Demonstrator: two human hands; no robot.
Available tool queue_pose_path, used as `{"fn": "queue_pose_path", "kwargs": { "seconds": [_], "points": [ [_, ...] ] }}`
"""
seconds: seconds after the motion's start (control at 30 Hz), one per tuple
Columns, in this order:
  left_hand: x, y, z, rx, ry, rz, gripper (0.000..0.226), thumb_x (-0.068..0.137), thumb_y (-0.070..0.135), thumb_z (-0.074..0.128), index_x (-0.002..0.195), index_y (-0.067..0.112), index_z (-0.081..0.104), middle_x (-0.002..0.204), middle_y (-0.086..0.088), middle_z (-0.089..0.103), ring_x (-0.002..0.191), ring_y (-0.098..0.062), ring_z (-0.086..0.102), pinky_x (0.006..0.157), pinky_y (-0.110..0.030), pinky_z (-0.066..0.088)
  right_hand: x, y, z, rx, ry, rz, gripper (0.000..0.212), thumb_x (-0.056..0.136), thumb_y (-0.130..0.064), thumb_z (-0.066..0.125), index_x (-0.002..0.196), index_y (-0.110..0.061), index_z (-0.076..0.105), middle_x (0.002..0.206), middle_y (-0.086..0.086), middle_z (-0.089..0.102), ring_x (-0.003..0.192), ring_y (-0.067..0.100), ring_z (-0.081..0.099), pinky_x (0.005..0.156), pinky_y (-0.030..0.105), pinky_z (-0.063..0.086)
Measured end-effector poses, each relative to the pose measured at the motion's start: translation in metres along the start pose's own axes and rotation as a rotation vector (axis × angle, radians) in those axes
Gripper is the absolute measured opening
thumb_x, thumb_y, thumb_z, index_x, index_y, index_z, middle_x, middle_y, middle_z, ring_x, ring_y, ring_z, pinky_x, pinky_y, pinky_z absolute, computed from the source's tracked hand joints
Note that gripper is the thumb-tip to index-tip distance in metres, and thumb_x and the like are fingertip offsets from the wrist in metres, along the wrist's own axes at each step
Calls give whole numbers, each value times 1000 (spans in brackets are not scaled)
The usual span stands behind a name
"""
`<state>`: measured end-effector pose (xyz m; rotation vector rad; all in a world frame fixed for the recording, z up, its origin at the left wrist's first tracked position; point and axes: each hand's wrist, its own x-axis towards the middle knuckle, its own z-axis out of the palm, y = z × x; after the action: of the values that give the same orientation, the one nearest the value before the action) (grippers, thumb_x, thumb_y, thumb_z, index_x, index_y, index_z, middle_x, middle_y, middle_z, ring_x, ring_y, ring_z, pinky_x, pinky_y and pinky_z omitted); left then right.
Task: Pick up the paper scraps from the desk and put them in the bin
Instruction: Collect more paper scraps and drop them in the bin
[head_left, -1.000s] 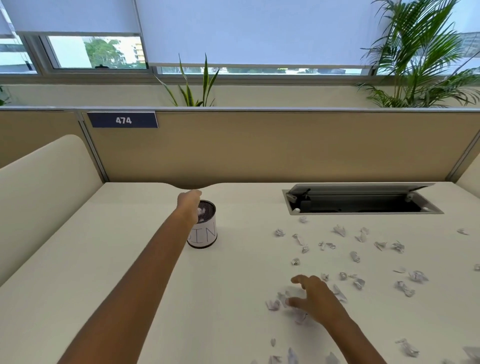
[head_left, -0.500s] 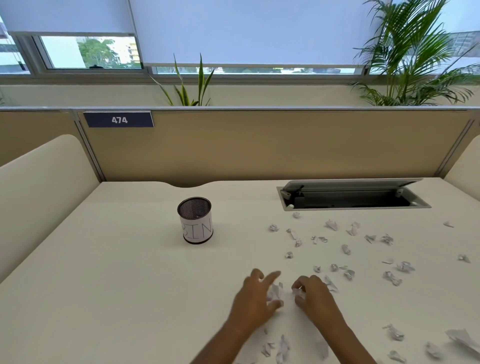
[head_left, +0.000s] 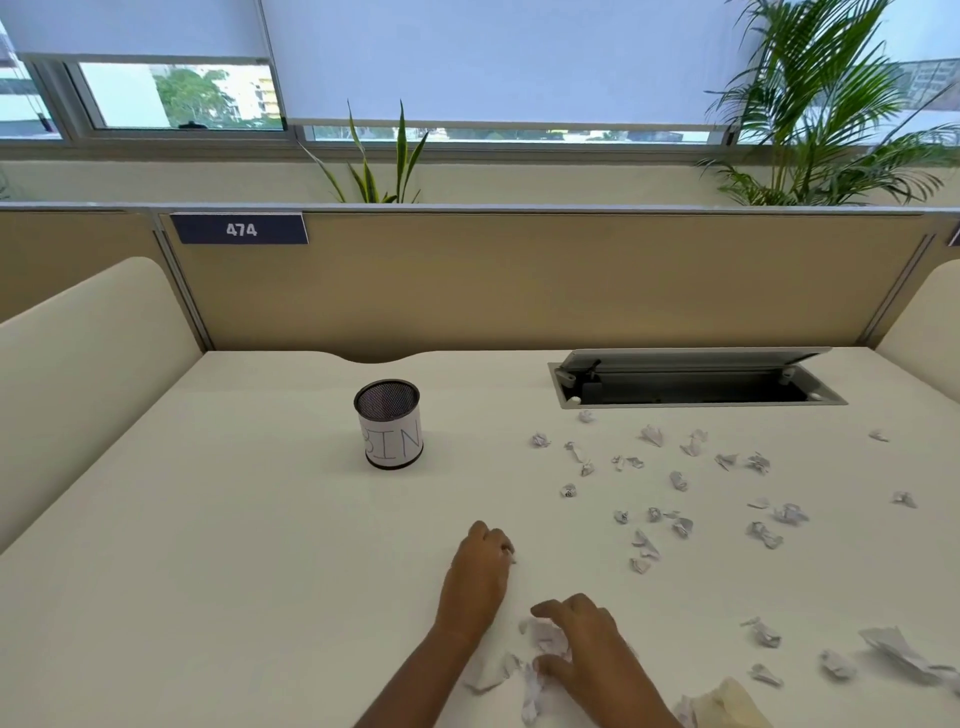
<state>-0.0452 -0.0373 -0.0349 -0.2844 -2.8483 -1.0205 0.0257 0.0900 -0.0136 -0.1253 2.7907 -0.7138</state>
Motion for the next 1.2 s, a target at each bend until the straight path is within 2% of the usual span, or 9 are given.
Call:
{"fn": "queue_pose_path", "kwargs": {
  "seconds": [0.27,0.43,0.57,0.7,0.8,0.87,0.97,1.1,1.2],
  "points": [
    [-13,-19,-42,-500,65,-333,16,87,4,59,75,13,64,72,-3,61,40,-2,49,44,-8,40,6,0,12,-39,123,-64,23,94,-23,46,116,-23,53,98,-4,33,111,16,44,77,22,33],
    [9,-10,-84,-411,347,-179,11,86,-1,59,80,5,67,84,-6,58,69,-19,52,68,-30,49,19,1,7,40,202,-57,18,93,-23,49,108,-18,56,95,-2,39,106,15,50,83,20,39],
    [58,-4,-131,-251,517,-65,11,87,1,56,90,-2,67,94,-13,59,81,-18,53,68,-16,34,28,-2,8,95,208,-53,15,91,-20,52,104,-17,58,93,-2,42,100,17,52,79,21,39],
    [106,-10,-152,-175,498,-123,16,89,2,50,92,0,66,105,-17,57,94,-28,58,76,-21,37,35,-10,10,177,218,-55,11,90,-20,53,98,-19,61,87,-3,44,88,12,49,69,15,33],
    [124,-20,-152,-175,341,-198,22,88,0,50,106,1,62,119,-18,54,108,-32,55,89,-33,42,46,-25,2,286,238,-67,6,87,-18,58,87,-21,63,85,-2,50,82,11,51,67,11,37],
    [127,-29,-149,-154,244,-221,34,88,-3,51,121,3,56,128,-18,50,117,-31,51,99,-32,39,58,-39,-8,338,265,-87,8,85,-16,60,82,-22,63,86,3,56,76,10,54,70,16,42],
    [118,-42,-143,-172,266,-207,43,87,-11,46,128,3,51,133,-18,50,123,-29,47,103,-28,34,86,-64,-29,371,331,-143,7,84,-14,61,86,-13,68,89,9,63,73,11,56,64,6,41],
    [94,-57,-137,-217,407,-222,49,87,-15,40,128,7,51,132,-12,51,122,-25,49,91,-16,33,132,-109,-60,419,429,-224,14,86,-14,59,93,-6,68,99,16,65,85,23,62,80,33,51],
    [74,-61,-130,-228,435,-233,44,90,-11,41,128,9,51,128,-13,51,116,-27,53,89,-21,38,163,-142,-75,434,486,-276,17,88,-15,57,98,-4,66,103,18,61,90,26,60,78,33,48]
  ]
}}
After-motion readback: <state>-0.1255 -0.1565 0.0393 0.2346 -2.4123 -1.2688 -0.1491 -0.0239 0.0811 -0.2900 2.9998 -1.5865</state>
